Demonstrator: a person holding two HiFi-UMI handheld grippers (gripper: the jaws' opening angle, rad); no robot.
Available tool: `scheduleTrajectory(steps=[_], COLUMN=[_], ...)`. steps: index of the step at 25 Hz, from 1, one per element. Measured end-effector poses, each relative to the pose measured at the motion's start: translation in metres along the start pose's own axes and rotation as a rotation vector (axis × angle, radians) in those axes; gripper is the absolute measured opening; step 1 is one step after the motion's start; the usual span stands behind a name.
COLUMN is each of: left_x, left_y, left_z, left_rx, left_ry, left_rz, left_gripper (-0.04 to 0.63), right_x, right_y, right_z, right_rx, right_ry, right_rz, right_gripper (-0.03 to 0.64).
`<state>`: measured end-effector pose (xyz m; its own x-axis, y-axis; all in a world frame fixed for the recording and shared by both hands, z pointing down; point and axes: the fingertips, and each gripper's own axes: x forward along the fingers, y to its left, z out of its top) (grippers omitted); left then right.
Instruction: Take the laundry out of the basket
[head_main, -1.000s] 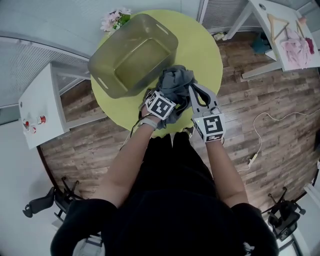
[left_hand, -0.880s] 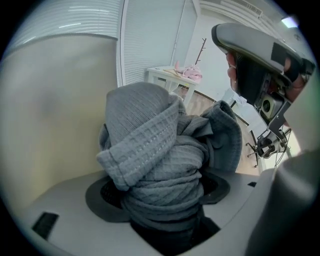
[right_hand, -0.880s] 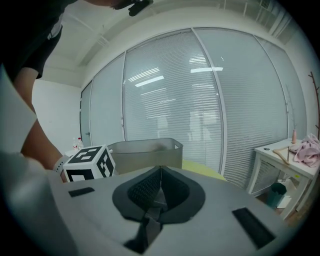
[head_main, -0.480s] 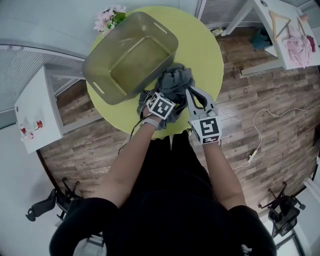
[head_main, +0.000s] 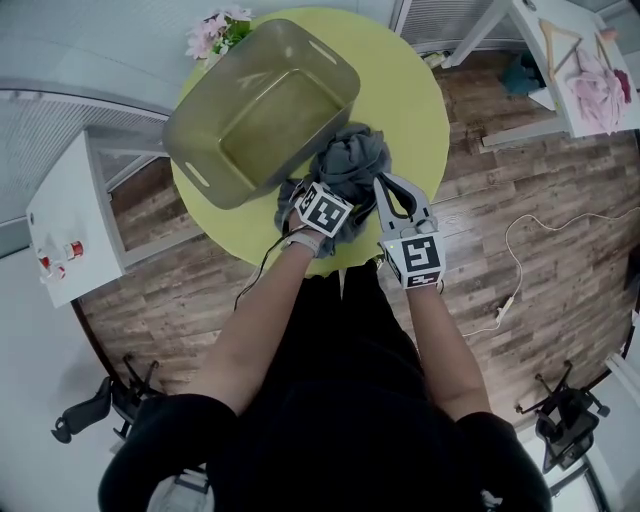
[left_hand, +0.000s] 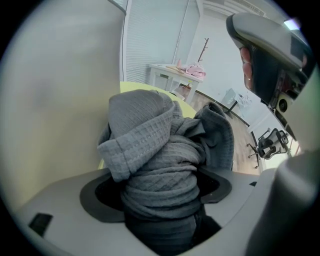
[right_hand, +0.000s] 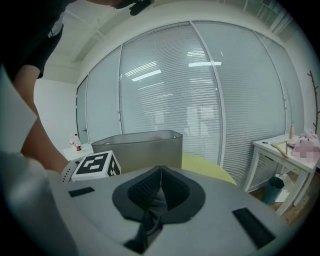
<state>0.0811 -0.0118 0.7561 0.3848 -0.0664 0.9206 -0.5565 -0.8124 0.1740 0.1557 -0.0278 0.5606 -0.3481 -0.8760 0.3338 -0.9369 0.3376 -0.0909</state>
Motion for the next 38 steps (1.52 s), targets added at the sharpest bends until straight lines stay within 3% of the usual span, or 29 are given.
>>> scheduleTrajectory(steps=[5, 13, 25, 30, 34, 36, 38], left_x=[-0.023, -0.100, -0.256, -0.302, -0.334, -0.349, -0.367], left_y=[0.002, -0.002, -0.059, -0.076, -0.080, -0.079, -0.073], left_z=[0.010, 0.022, 0.044, 0.055, 0.062, 0.061, 0.060], left_rx=[0.033, 0.005, -0.037, -0.039, -0.017, -0.010, -0.007], left_ry=[-0.053, -0.200, -0.640, -0.782, -0.881, -0.921, -0.962], left_rz=[0.032, 0.061, 0.017, 0.019, 0.034, 0.058, 0.098], left_gripper=[0.390, 0.388, 0.387, 0.387, 0.377, 0.343, 0.263], right_x=[-0.005, -0.022, -0.066, -0.085, -0.095, -0.100, -0.100], right_y=[0.006, 0.016, 0.055, 0.072, 0.085, 0.093, 0.100], right_z=[0.007, 0.034, 0.090, 0.117, 0.140, 0.151, 0.161], right_rx=[-0.003, -0.023, -0.041, -0.009, -0.049, -0.065, -0.078], right_ry=[-0.012, -0.049, -0.135, -0.172, -0.208, -0.225, -0.236], right_rz=[0.013, 0.060, 0.212, 0.288, 0.318, 0.327, 0.330], right_gripper=[0.023, 0.023, 0.023, 0.023, 0.023, 0.023, 0.023])
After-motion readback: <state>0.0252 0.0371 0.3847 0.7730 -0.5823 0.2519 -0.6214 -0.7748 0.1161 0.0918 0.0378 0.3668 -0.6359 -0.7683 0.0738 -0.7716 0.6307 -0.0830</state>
